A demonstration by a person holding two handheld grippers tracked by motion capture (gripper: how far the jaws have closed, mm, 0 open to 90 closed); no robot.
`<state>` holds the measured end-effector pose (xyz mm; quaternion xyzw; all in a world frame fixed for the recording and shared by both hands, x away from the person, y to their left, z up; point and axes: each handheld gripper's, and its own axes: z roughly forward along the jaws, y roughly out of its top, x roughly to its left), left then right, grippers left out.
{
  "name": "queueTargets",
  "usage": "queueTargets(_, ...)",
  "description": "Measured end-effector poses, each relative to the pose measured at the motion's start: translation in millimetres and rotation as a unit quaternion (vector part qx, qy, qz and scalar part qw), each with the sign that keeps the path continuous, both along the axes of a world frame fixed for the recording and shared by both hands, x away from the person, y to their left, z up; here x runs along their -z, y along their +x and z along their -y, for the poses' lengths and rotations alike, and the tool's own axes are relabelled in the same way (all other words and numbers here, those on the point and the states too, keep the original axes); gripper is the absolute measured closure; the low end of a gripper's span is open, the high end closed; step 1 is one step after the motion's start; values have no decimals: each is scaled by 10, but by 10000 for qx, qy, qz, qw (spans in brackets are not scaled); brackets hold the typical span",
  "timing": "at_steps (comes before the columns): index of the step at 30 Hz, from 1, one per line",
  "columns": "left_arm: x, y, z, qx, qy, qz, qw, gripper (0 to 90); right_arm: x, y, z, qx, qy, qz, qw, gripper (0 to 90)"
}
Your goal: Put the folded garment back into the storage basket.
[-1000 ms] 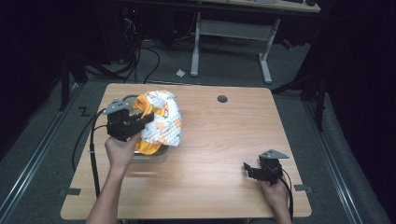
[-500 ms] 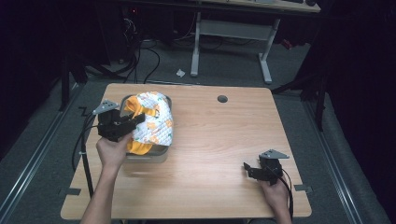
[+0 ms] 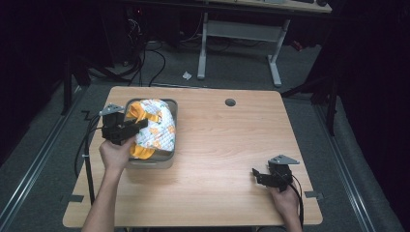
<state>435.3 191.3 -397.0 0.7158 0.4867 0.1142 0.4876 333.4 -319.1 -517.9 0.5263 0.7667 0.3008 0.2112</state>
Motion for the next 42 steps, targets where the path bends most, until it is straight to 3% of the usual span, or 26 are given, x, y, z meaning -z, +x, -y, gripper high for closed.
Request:
queueTargets(14, 207, 201, 50, -76, 409, -332, 9986, 740, -1, -1, -1, 8, 1, -7, 10000, 237)
queueTargets(18, 284, 262, 91, -73, 644, -450, 9969, 736, -1, -1, -1, 8, 0, -6, 10000, 237)
queueTargets(25, 354, 311, 145, -49, 825, -555, 9950, 724, -1, -1, -1, 8, 0, -6, 10000, 237)
queueTargets(28, 401, 344, 159, -82, 951, -650, 9933, 716, -1, -1, -1, 7, 0, -6, 10000, 237)
queueTargets(30, 433, 362, 172, -123, 1117, -765, 9907, 715, -1, -1, -1, 7, 0, -6, 10000, 236)
queueTargets(31, 449, 365, 184, -171, 1274, -813, 9884, 703, -1, -1, -1, 7, -2, -6, 10000, 237)
queueTargets(32, 449, 365, 184, -171, 1274, -813, 9884, 688, -1, -1, -1, 7, -2, -6, 10000, 237)
queueTargets(34, 466, 371, 195, -270, 1403, -887, 9858, 658, 0, -1, -1, 7, -2, -5, 10000, 237)
queueTargets(36, 462, 376, 185, -415, 1428, -909, 9847, 528, 0, -1, 0, 7, -3, -5, 10000, 237)
queueTargets(42, 397, 348, 144, -619, 1300, -774, 9865, 436, 0, -1, 0, 2, -8, -2, 10000, 236)
